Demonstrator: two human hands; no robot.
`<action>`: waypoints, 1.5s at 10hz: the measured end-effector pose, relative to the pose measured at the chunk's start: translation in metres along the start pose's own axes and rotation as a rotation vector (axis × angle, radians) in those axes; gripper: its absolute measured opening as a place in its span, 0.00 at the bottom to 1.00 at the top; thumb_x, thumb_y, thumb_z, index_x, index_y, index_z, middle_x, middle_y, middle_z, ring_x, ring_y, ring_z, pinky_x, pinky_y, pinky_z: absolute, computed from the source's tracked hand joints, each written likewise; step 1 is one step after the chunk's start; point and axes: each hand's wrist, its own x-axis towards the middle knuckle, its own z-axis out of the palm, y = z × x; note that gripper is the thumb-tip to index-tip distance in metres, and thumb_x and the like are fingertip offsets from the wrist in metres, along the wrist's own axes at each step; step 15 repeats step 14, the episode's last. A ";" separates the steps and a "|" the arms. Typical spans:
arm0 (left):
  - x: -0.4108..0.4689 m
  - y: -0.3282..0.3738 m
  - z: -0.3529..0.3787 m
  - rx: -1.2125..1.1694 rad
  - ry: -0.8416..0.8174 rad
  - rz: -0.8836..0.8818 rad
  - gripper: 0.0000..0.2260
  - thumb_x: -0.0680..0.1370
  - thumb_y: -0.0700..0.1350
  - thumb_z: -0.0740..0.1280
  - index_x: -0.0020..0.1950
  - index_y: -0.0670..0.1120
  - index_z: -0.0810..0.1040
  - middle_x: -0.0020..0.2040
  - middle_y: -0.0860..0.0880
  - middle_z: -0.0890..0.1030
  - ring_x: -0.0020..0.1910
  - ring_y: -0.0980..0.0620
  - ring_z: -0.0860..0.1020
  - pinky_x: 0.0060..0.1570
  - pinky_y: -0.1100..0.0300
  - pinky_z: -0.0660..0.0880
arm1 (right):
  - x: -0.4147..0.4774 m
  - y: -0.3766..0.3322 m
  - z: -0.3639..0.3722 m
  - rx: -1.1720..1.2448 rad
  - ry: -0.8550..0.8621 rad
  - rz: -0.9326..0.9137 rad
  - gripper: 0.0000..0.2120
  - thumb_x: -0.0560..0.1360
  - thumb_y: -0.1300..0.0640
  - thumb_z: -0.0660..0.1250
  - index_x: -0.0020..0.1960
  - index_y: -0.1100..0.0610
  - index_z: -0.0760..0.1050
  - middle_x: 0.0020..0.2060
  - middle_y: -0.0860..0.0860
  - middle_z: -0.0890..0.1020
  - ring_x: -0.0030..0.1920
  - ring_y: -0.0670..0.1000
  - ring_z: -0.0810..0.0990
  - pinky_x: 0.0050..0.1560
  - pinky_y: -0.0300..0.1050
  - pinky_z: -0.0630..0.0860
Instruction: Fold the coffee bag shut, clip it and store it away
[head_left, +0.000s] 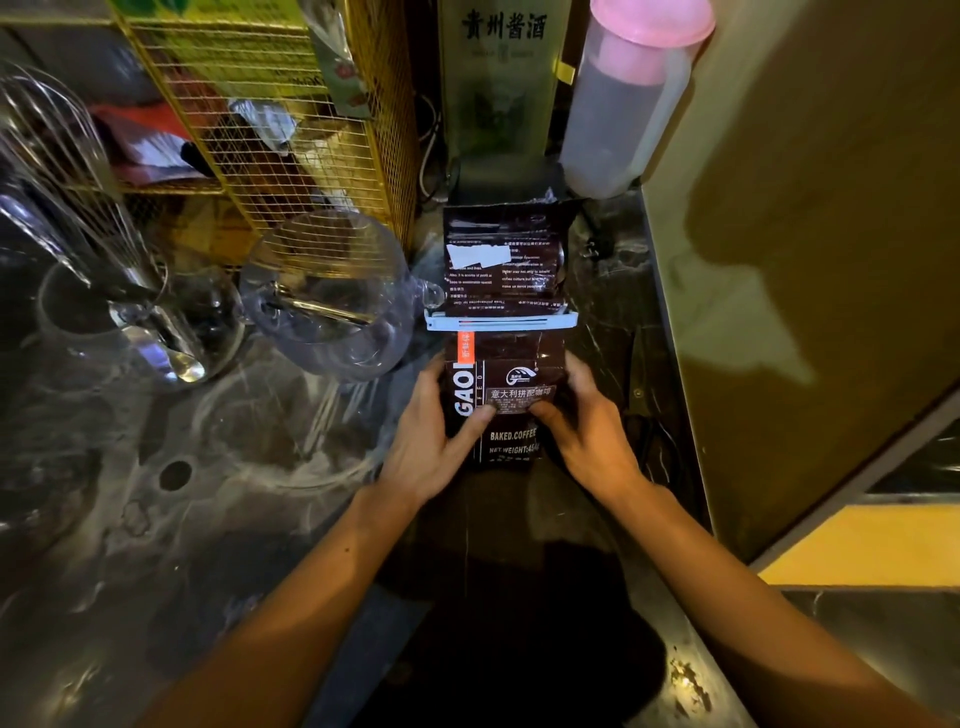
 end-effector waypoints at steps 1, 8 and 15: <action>-0.001 0.000 0.001 0.029 -0.032 0.001 0.36 0.73 0.58 0.70 0.73 0.47 0.57 0.69 0.47 0.72 0.68 0.51 0.73 0.66 0.47 0.72 | 0.000 0.000 -0.001 0.006 -0.009 -0.007 0.29 0.78 0.51 0.66 0.75 0.49 0.59 0.69 0.47 0.74 0.67 0.37 0.71 0.63 0.29 0.69; -0.010 0.006 0.005 -0.046 0.012 -0.005 0.37 0.71 0.55 0.74 0.74 0.54 0.56 0.68 0.52 0.72 0.68 0.56 0.73 0.67 0.50 0.72 | -0.012 -0.013 0.000 0.041 0.040 0.072 0.27 0.79 0.48 0.64 0.72 0.35 0.56 0.63 0.40 0.76 0.62 0.32 0.74 0.57 0.24 0.70; -0.042 0.009 -0.007 -0.038 0.084 0.107 0.29 0.77 0.54 0.67 0.74 0.51 0.60 0.72 0.48 0.69 0.72 0.53 0.68 0.71 0.47 0.67 | -0.044 -0.032 0.009 -0.072 0.197 0.021 0.30 0.79 0.51 0.65 0.76 0.53 0.57 0.71 0.52 0.71 0.72 0.48 0.68 0.72 0.55 0.67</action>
